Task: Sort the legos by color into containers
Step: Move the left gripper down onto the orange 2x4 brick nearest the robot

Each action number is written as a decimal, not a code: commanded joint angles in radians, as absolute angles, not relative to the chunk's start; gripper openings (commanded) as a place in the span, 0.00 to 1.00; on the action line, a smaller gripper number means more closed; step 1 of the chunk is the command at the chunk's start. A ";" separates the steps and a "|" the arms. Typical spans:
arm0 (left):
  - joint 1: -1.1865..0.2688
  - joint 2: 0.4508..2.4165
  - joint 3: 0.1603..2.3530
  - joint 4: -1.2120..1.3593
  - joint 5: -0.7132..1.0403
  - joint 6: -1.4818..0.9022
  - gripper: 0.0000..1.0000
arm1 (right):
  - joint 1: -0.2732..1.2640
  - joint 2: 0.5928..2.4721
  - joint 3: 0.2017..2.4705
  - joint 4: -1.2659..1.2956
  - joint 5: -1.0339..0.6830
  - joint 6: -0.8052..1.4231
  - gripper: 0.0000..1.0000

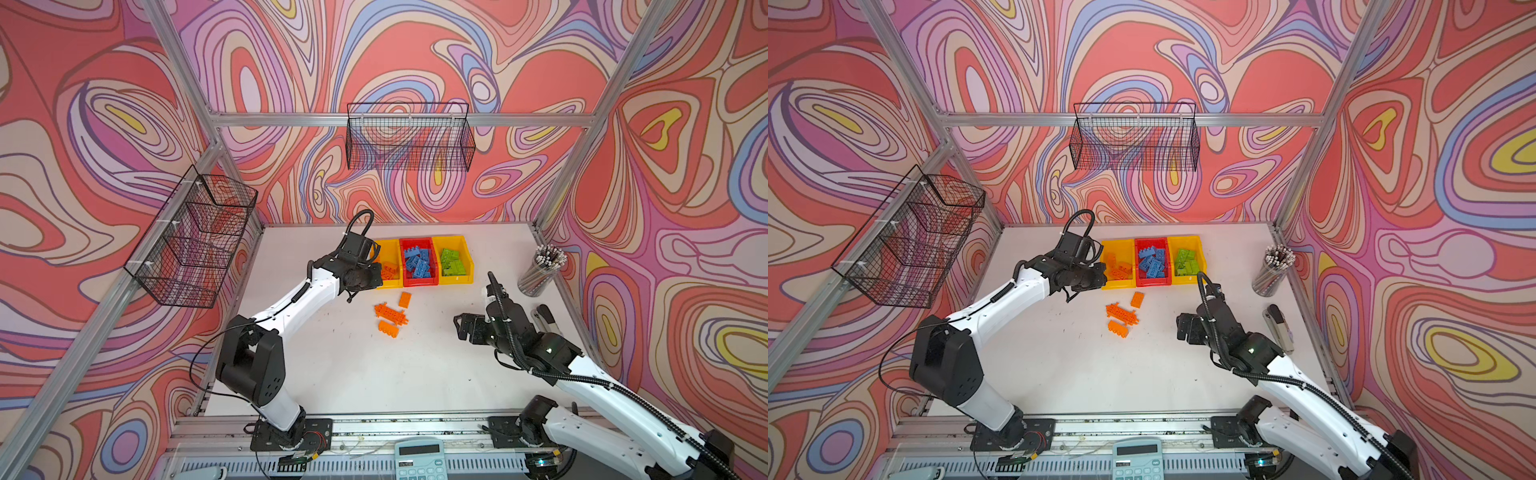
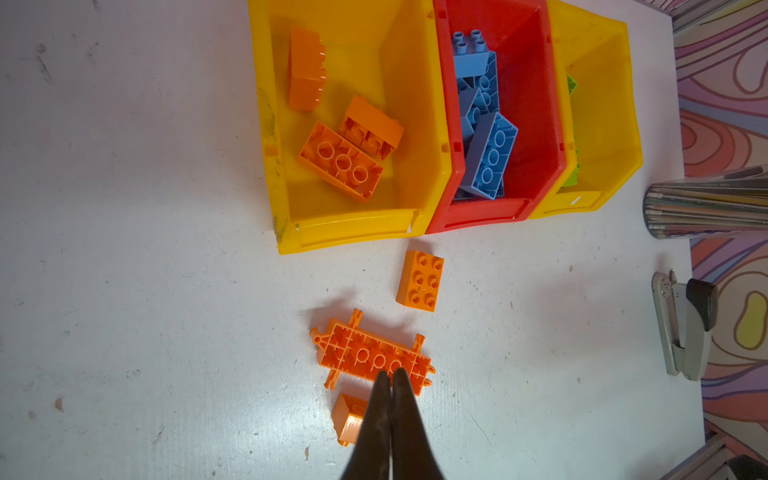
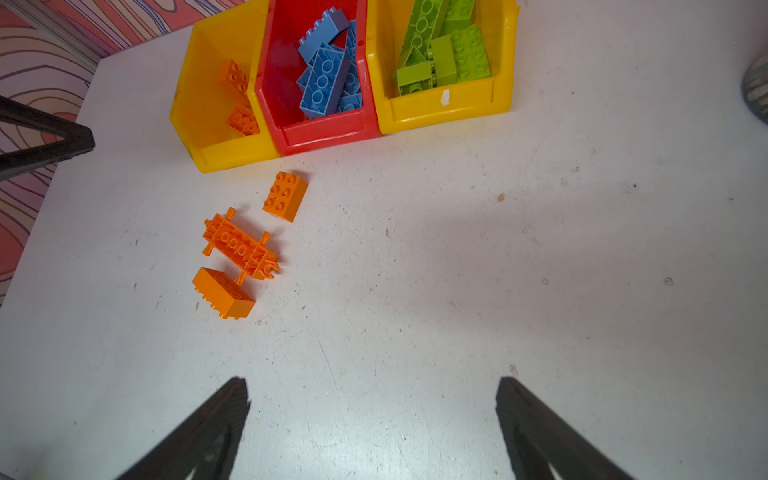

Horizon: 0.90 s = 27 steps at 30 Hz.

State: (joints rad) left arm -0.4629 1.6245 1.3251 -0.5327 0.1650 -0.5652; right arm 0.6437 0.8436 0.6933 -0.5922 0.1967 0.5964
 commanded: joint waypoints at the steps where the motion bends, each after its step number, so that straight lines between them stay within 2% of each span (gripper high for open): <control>1: -0.461 1.593 1.331 -0.540 0.193 -0.575 0.16 | 0.649 0.814 0.674 -0.606 0.200 0.610 0.98; 4: -0.479 1.581 1.321 -0.558 0.189 -0.569 0.55 | 0.650 0.796 0.666 -0.613 0.201 0.615 0.98; 5: -0.487 1.574 1.312 -0.563 0.185 -0.567 0.62 | 0.650 0.791 0.664 -0.615 0.201 0.616 0.98; 6: -0.496 1.568 1.299 -0.567 0.180 -0.569 0.65 | 0.649 0.785 0.661 -0.617 0.201 0.618 0.98; 16: -0.590 1.509 1.093 -0.533 0.153 -0.607 0.73 | 0.650 0.756 0.645 -0.624 0.174 0.624 0.98; 21: -0.669 1.558 1.005 -0.448 0.152 -0.682 0.74 | 0.650 0.765 0.646 -0.620 0.159 0.622 0.98; 27: -0.710 1.656 1.016 -0.410 0.140 -0.659 0.74 | 0.649 0.766 0.661 -0.634 0.155 0.617 0.98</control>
